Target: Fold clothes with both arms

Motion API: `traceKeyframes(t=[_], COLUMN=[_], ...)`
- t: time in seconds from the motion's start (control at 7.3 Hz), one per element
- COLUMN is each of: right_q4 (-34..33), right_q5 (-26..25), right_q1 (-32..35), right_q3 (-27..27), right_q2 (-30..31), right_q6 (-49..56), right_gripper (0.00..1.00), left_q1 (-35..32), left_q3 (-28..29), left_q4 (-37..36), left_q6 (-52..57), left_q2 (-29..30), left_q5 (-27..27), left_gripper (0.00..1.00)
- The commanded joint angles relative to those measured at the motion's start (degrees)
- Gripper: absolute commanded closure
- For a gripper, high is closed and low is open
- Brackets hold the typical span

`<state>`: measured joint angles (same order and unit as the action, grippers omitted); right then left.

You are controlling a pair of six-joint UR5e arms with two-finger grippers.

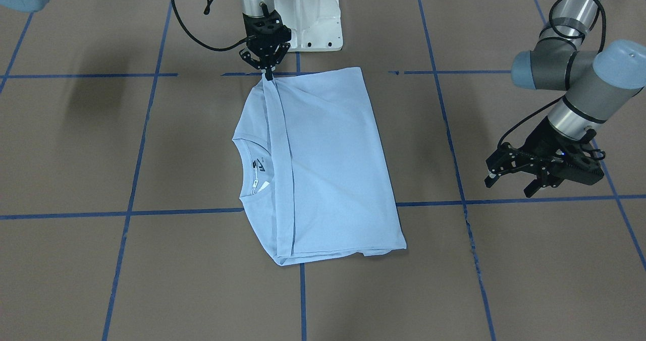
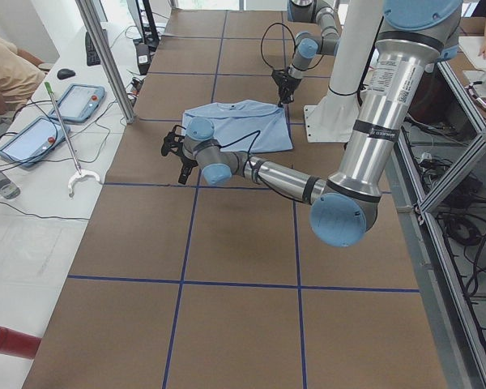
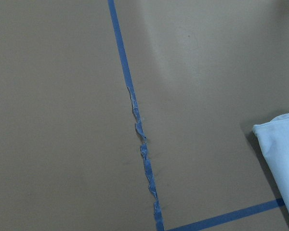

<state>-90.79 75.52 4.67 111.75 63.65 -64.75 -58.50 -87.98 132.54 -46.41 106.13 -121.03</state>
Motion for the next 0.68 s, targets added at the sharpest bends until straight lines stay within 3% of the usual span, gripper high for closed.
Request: traceKeyframes(t=[0.0,0.55], right_q4=[-0.2,-0.3], right_q5=[0.3,2.5], right_q1=[0.8,0.7], right_q3=[0.6,5.1], right_q2=[0.6,9.9], right_q6=[-0.8,-9.7], right_gripper=[1.0,1.0], left_q1=[0.2,0.4], left_q3=[0.0,0.0], left_q4=[0.0,0.0], left_q6=[-0.1,0.0], left_q2=[-0.1,0.0], left_q5=[0.0,0.1], left_gripper=[0.0,0.0])
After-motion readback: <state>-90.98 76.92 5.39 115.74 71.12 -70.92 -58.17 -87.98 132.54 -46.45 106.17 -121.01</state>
